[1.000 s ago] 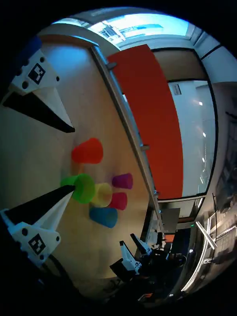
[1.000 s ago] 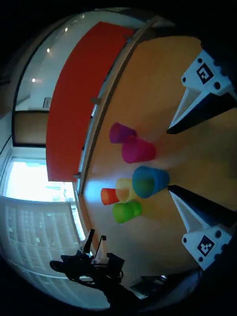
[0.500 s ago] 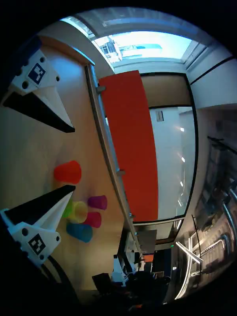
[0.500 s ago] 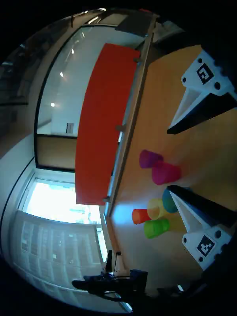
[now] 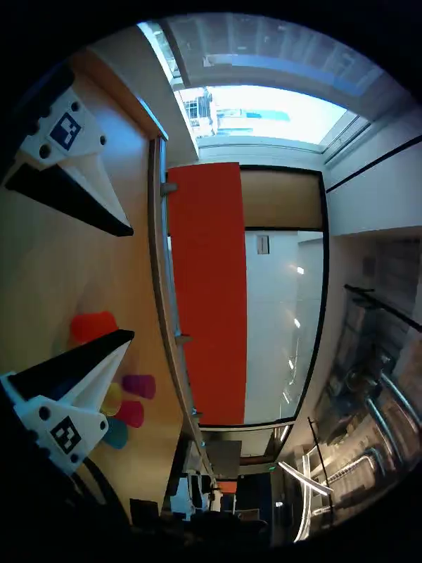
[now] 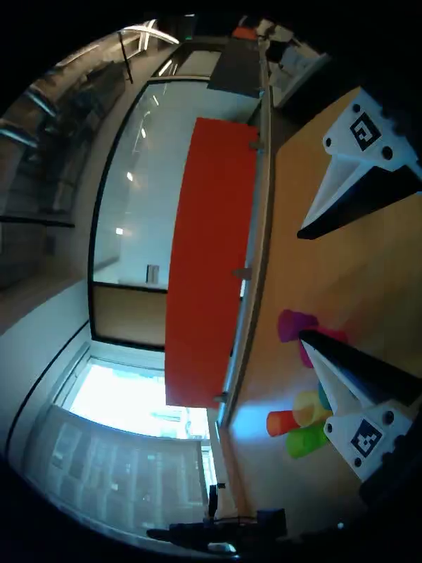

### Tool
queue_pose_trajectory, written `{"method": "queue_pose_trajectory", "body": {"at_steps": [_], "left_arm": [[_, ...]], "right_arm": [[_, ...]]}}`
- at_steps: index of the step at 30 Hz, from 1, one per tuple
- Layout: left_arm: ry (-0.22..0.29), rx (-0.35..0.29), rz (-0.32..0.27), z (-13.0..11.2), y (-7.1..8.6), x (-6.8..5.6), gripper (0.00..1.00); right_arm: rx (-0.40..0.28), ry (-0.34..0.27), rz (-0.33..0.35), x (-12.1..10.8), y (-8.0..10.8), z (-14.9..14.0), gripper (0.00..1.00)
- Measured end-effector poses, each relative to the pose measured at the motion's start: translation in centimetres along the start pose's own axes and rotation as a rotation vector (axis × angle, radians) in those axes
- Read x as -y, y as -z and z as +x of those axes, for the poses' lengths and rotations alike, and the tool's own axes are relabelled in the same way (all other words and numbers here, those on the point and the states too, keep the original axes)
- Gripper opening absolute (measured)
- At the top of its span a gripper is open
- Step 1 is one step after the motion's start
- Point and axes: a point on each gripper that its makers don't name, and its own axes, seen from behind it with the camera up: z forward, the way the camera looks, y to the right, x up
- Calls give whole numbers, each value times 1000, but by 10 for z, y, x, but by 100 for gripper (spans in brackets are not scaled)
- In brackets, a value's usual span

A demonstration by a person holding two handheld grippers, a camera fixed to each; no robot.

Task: Pour water

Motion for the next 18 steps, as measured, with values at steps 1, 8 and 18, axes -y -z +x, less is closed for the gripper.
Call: {"method": "queue_pose_trajectory", "body": {"at_steps": [1,8,18], "left_arm": [[8,-9,7,2,0,1,98],[48,-63,63,11,2,8,99],[85,-100,108,12,1,13,99]], "right_arm": [[-10,-4,-14,-3,-1,2,100],[-68,-45,-116,-23,-2,12,100],[-103,-61,-192,-33,-3,15,100]]}}
